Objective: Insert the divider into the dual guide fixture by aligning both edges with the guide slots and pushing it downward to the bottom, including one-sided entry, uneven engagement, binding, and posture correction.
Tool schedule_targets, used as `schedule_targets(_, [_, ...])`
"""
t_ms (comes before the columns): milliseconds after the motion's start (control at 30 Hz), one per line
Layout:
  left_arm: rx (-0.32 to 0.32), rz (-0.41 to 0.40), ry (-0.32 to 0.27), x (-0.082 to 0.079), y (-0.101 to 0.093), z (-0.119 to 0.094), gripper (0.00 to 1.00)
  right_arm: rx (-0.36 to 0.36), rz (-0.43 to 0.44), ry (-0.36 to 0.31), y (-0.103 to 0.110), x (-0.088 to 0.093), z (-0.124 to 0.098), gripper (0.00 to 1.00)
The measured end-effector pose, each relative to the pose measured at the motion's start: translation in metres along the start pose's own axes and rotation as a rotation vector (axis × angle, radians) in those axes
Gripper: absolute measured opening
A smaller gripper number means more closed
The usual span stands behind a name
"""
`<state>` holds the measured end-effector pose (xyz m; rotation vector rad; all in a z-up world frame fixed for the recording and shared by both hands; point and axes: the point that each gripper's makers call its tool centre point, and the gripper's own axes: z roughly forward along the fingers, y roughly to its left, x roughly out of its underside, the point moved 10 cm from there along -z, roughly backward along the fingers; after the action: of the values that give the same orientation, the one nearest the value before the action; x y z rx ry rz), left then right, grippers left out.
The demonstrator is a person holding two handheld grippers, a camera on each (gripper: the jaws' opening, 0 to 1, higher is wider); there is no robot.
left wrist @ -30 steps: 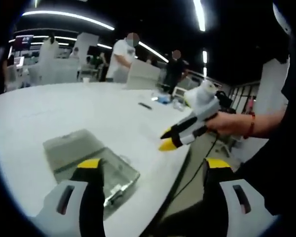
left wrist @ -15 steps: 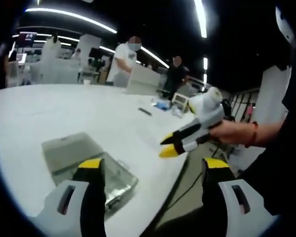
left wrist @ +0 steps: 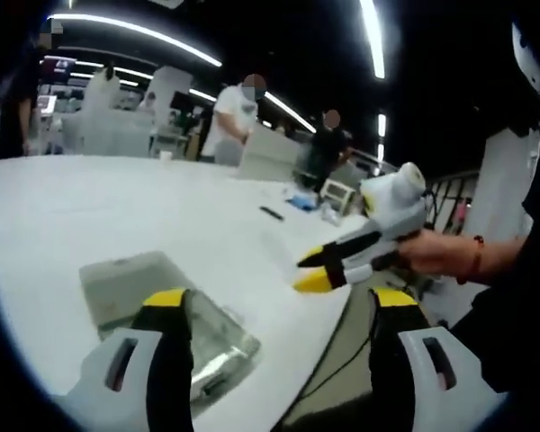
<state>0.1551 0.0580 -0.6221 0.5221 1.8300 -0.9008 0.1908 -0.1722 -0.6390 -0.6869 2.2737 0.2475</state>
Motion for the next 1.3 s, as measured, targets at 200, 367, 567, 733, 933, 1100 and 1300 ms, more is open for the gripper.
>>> schedule_targets(200, [-0.003,0.011,-0.002,-0.001,0.000,0.001,0.78,-0.011,-0.022,-0.029,0.007,-0.006,-0.003,0.27])
schedule_targets(367, [-0.017,0.005,-0.013,-0.002,-0.001,0.001,0.78,-0.026,-0.029,-0.031,0.009,-0.007,-0.005,0.27])
schedule_targets(567, [-0.030,-0.002,-0.033,-0.005,-0.003,0.002,0.77,-0.041,-0.040,-0.049,0.012,-0.010,-0.006,0.27])
schedule_targets(733, [-0.032,-0.010,-0.041,-0.008,-0.004,0.005,0.75,-0.058,-0.055,-0.061,0.016,-0.014,-0.007,0.27])
schedule_targets(933, [-0.036,-0.032,-0.064,-0.010,-0.003,0.009,0.72,-0.076,-0.082,-0.080,0.023,-0.021,-0.010,0.27])
schedule_targets(1100, [-0.050,-0.039,-0.071,-0.010,-0.002,0.011,0.67,-0.086,-0.113,-0.091,0.028,-0.023,-0.010,0.27])
schedule_targets(1300, [-0.051,-0.073,-0.083,-0.012,0.003,0.014,0.65,-0.099,-0.136,-0.106,0.033,-0.026,-0.012,0.27])
